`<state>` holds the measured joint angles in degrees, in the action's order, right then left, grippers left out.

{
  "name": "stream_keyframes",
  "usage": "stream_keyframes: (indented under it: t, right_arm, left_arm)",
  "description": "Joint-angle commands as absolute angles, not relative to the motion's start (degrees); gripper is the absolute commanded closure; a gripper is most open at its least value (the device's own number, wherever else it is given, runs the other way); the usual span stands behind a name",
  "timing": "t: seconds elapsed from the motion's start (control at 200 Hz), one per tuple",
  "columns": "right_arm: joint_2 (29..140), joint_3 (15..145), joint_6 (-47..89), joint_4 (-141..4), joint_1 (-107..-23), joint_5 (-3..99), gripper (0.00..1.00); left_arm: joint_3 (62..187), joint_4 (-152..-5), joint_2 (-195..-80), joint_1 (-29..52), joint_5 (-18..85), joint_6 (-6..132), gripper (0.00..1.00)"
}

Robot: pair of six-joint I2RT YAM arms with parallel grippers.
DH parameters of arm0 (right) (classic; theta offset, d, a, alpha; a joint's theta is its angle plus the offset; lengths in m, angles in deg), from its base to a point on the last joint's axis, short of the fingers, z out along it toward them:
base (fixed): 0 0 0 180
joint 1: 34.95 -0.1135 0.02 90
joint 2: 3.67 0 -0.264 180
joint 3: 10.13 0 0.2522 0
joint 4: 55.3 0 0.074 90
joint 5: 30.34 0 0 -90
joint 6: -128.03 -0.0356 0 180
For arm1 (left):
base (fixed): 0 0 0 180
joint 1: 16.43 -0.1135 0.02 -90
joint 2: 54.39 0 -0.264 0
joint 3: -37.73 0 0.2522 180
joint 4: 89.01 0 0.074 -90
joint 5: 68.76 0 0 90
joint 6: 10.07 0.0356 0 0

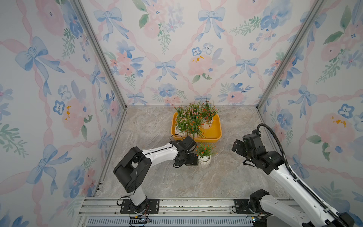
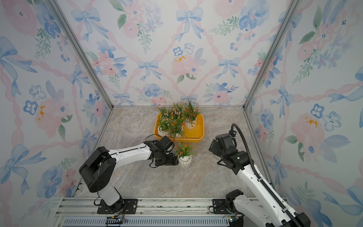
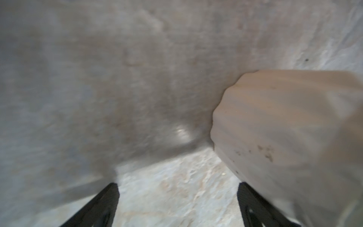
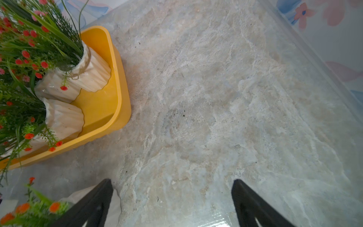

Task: Put the potted gypsophila into the storage box
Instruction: Move the baby's breath potted plant to the center of the board.

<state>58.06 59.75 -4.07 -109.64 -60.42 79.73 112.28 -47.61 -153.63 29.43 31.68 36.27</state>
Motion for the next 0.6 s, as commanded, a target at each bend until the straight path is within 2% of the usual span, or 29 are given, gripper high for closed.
stream_keyframes:
  t: [0.0, 0.22, 0.595]
  right_arm:
    - [58.80, 57.92, -6.46, -111.15, -62.23, 77.24, 0.03]
    - [63.72, 57.56, -6.83, -109.53, -63.34, 70.31, 0.02]
    - [71.99, 60.67, -5.82, -108.58, -67.50, 60.11, 0.00]
  left_arm:
    - [114.68, -48.53, -155.65, 29.84, 32.82, 38.53, 0.04]
    - [113.98, -48.42, -153.71, 29.36, 28.39, 37.93, 0.03]
    - [103.73, -48.53, -140.07, 24.01, 18.94, 33.99, 0.03]
